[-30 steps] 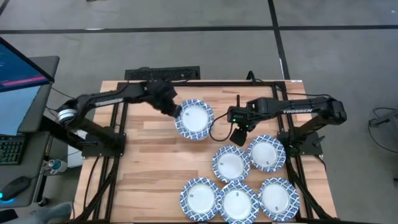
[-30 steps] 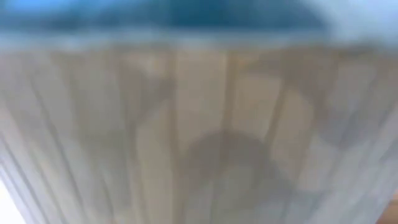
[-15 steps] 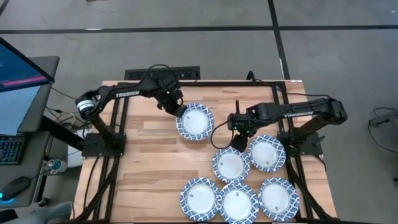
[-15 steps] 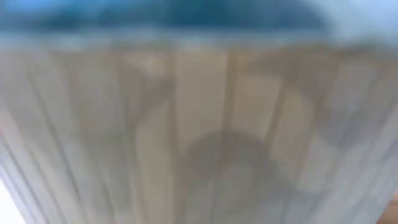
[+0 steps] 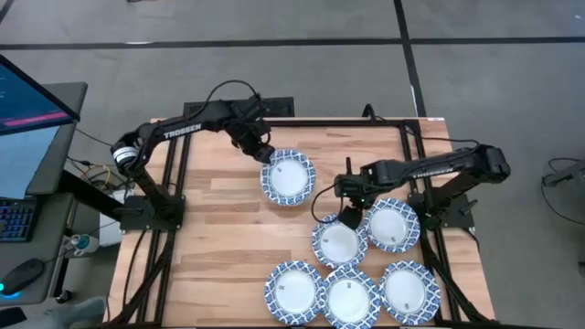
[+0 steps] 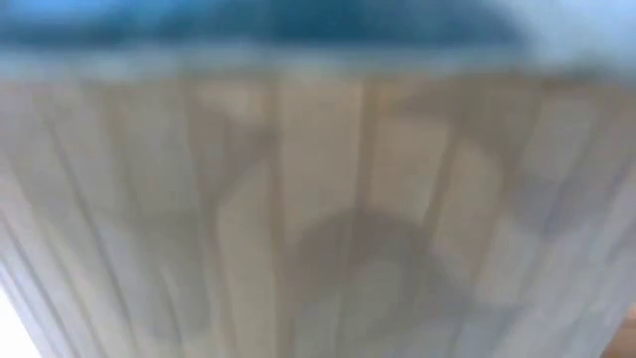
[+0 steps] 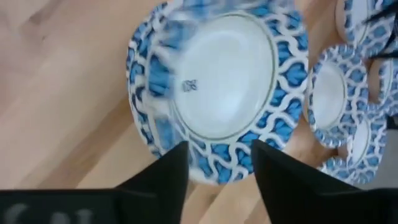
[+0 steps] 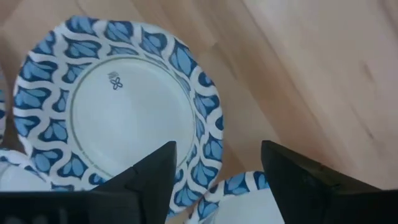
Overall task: Nest bowls inside each other
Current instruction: Stack the white bowl on the stacked white bowls
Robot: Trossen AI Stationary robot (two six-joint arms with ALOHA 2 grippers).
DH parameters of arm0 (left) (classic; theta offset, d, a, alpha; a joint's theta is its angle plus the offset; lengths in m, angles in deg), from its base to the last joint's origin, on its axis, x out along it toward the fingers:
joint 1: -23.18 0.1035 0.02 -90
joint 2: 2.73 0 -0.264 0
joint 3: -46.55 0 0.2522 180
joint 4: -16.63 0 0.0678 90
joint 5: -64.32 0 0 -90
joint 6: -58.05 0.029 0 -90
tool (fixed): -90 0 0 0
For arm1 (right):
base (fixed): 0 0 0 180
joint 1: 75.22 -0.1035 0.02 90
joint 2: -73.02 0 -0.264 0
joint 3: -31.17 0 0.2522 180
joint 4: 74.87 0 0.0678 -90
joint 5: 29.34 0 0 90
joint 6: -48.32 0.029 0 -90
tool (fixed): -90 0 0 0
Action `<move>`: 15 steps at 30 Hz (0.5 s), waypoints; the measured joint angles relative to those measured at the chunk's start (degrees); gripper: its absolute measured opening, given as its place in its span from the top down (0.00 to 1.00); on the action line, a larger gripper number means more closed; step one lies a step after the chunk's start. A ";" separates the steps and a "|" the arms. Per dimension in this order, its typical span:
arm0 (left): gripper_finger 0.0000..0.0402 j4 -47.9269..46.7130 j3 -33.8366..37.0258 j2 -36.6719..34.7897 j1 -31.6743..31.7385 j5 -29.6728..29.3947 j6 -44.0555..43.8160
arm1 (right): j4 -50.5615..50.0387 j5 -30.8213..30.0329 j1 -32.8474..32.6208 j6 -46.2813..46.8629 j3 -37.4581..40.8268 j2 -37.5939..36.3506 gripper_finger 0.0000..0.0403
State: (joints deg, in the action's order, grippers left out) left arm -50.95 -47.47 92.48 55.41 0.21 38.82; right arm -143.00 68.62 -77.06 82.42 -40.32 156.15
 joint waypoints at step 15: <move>0.44 -3.28 -10.65 -5.99 -3.75 -2.32 2.43 | 12.05 4.08 0.39 3.89 9.62 0.59 0.34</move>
State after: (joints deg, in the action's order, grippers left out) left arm -54.23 -58.12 86.49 51.65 -2.11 41.26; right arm -130.94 72.70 -76.67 86.31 -30.70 156.74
